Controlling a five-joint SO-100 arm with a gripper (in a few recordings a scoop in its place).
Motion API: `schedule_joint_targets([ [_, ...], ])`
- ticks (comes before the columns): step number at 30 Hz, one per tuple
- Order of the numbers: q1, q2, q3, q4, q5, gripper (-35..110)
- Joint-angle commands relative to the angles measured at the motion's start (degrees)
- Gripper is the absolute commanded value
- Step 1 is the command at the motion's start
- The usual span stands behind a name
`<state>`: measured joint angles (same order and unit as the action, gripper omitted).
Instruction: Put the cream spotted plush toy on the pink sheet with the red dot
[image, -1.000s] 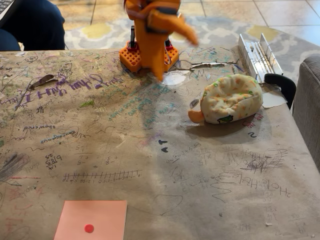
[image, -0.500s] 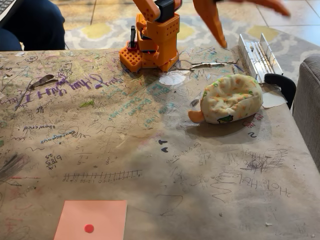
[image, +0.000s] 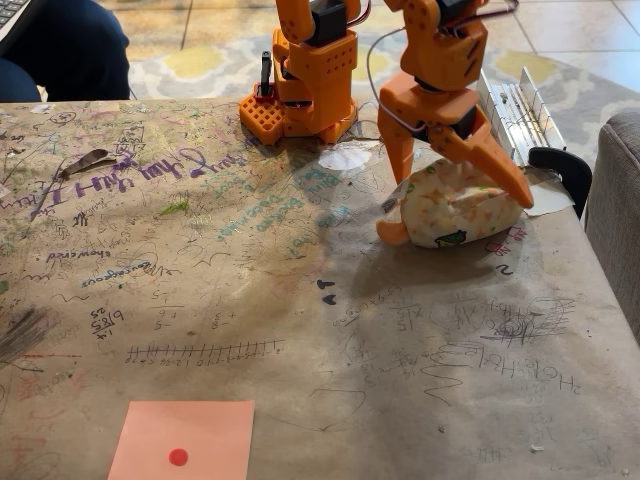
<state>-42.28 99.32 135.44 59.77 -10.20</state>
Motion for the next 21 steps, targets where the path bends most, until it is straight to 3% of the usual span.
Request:
schedule_joint_targets([
  [1, 0.0, -6.94, -5.1, 2.46, -0.7, 52],
  [3, 0.18, -11.69, -8.96, 5.45, 0.0, 33],
  [6, 0.18, -14.77, -12.3, 8.26, -0.79, 25],
  [9, 1.05, -13.71, -13.97, 11.34, 0.44, 0],
  [15, 2.37, -10.55, -10.2, 7.29, 0.62, 0],
  [18, 5.8, 3.78, -3.08, 1.93, 1.49, 0],
  [21, 12.57, 25.05, -2.2, 5.54, 4.04, 0],
])
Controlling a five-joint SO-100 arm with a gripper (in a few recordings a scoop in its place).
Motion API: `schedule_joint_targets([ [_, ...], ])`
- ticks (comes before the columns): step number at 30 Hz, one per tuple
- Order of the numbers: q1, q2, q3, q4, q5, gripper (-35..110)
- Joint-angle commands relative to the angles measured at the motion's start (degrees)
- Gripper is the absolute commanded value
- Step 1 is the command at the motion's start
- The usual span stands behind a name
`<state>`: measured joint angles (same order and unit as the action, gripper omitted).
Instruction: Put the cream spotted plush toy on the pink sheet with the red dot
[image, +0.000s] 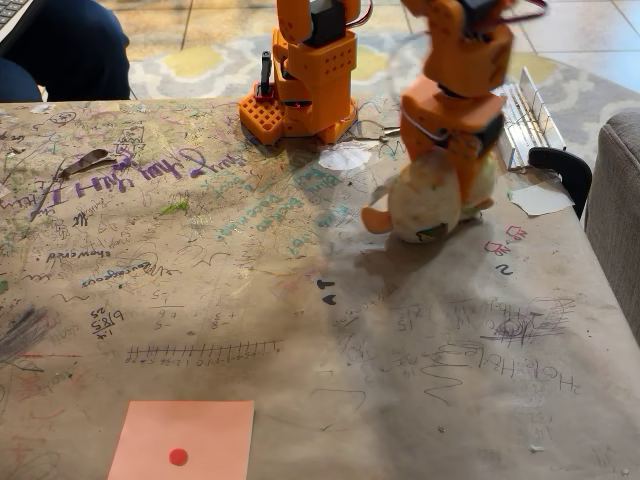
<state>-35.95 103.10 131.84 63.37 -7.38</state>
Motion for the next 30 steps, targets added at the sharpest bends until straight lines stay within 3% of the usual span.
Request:
schedule_joint_targets([
  [1, 8.61, 29.18, 0.53, 4.04, 2.11, 0],
  [9, 25.4, 76.73, -13.18, 20.04, -1.76, 0],
  [15, 33.84, 90.62, -21.53, 23.47, -1.76, 0],
  [19, 32.43, 90.26, -28.39, 23.2, 0.18, 0],
  [23, 34.8, 90.09, -18.02, 11.43, -1.14, 0],
  [26, 39.2, 82.88, -2.9, -7.47, -3.52, 0],
  [28, 43.15, 61.79, -0.53, -26.1, -3.96, 0],
  [29, 44.03, 44.38, -7.65, -29.44, -4.83, 0],
  [30, 44.56, 25.31, -20.92, -25.4, -6.33, 0],
])
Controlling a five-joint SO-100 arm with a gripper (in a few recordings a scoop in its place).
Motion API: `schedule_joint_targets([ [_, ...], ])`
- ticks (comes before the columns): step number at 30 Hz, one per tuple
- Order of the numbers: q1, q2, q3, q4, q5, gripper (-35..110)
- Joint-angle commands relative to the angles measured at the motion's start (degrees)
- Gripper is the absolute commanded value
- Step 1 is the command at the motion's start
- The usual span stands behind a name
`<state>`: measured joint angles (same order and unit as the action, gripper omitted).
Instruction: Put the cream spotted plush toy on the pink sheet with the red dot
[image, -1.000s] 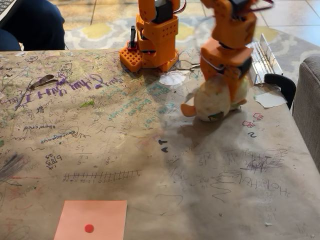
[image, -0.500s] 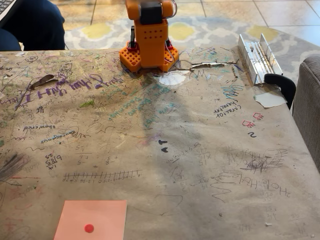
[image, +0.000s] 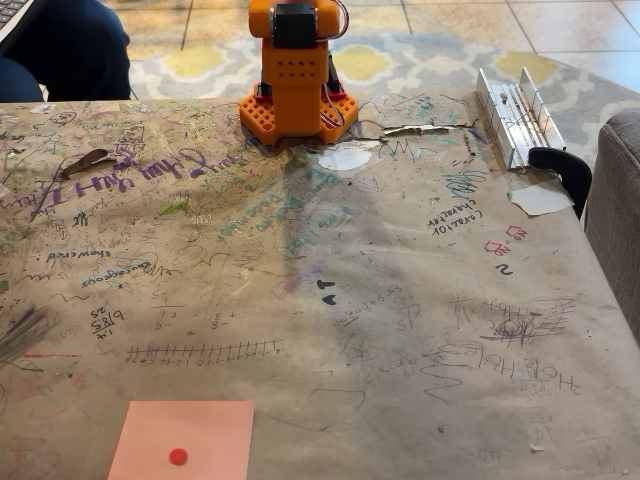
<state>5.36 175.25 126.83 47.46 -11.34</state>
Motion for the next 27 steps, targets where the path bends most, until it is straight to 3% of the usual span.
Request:
schedule_joint_targets([
  [1, 3.52, -65.13, -33.84, 1.23, -4.75, 20],
  [2, 3.78, -80.86, -52.03, 14.85, -7.56, 50],
  [3, 4.31, -92.2, -66.88, 26.37, -8.7, 55],
  [5, 5.45, -101.51, -74.44, 33.93, -11.25, 57],
  [7, 7.12, -100.37, -67.06, 31.55, -12.92, 61],
  [22, 6.15, -74.18, -19.78, 18.72, -23.91, 44],
  [27, 7.65, -78.93, -13.89, 19.6, -23.64, 43],
])
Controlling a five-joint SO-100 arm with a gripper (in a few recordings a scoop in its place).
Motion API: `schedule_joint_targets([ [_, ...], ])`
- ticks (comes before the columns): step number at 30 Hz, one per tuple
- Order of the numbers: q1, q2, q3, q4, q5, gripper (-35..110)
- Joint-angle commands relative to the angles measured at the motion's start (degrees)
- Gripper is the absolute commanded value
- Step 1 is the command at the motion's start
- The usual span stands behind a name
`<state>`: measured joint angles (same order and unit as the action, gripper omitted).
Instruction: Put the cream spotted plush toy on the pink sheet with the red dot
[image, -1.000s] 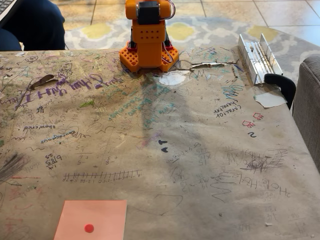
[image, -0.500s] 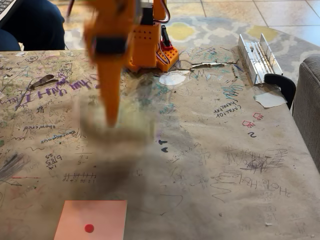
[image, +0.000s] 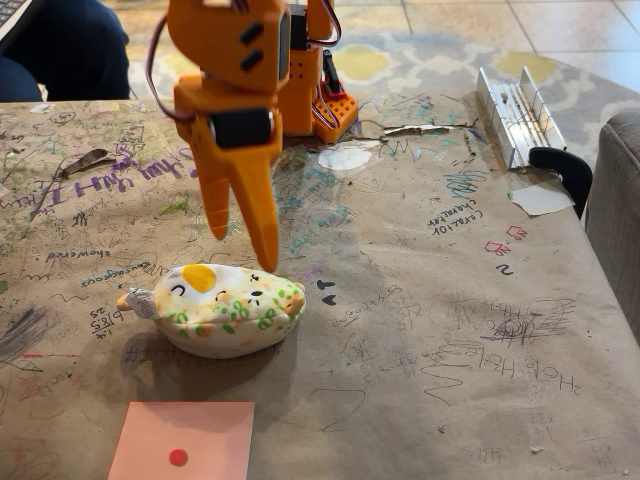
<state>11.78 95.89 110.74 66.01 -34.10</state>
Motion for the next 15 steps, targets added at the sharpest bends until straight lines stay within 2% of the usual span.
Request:
schedule_joint_targets([
  [1, 1.85, -1.93, 1.93, 2.02, -0.88, 43],
  [7, 5.19, -12.13, 1.14, -0.7, -0.88, 43],
  [15, 3.78, -17.05, -12.92, 2.29, -0.97, 45],
])
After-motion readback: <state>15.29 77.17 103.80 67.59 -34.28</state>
